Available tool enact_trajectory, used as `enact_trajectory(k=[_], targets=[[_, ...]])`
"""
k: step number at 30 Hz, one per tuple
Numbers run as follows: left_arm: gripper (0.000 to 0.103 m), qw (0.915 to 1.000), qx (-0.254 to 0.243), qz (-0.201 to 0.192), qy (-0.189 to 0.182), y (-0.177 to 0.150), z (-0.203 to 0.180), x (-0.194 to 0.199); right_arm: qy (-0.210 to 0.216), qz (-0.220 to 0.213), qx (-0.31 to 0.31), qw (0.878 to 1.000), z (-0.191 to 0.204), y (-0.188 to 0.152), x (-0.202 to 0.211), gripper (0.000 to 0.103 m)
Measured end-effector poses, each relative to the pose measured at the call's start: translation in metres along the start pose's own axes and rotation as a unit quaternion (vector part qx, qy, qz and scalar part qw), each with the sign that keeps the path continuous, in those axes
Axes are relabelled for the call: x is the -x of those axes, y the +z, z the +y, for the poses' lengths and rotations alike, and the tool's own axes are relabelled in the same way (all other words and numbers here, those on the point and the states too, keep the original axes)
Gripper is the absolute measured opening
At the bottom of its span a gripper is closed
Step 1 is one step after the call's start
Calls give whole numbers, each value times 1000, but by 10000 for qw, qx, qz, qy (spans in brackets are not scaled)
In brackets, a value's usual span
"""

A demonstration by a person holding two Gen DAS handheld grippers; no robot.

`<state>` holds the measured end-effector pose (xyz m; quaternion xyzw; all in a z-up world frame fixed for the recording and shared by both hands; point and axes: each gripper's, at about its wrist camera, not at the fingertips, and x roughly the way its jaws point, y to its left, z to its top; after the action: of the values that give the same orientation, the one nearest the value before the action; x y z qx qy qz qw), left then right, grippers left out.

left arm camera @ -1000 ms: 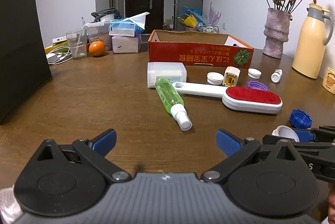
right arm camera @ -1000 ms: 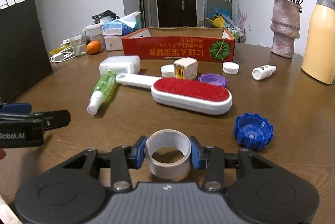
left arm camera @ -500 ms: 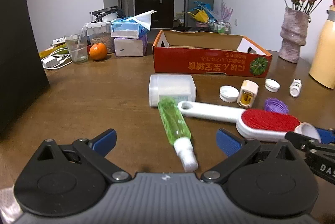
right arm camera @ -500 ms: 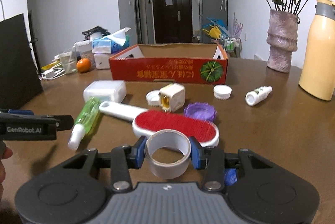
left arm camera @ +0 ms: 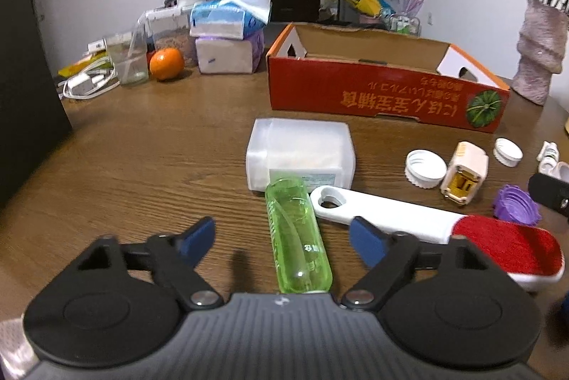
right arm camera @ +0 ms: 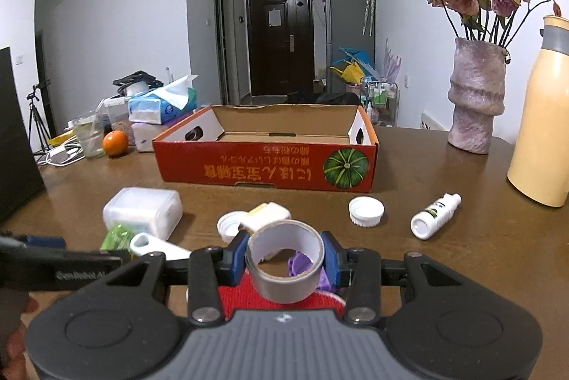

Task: Organize rigid objects
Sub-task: 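Grasp the green spray bottle with the left tool while the right tool carries the tape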

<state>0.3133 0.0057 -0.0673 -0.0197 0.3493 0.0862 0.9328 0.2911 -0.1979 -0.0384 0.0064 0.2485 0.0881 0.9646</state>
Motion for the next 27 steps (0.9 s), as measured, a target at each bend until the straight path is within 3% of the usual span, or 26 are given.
enact_trajectory(k=[2,9,15,27], targets=[[74,10000,33,19,5,-1,1,-6,-1,-20,-37,10000,0,0,-6,42],[33,9997,64,123,-188,-2,5,-16,-21,104,-166,9998,-5,-7,-20,42],[32,9990,63,112,-428,-3,5,-15,-29,46,-158,9999,-4,-9,-19,42],[32,9986,-67,-119,-508,-2,1,-4,-69,-23,-114,9999,-2,-10,-18,42]])
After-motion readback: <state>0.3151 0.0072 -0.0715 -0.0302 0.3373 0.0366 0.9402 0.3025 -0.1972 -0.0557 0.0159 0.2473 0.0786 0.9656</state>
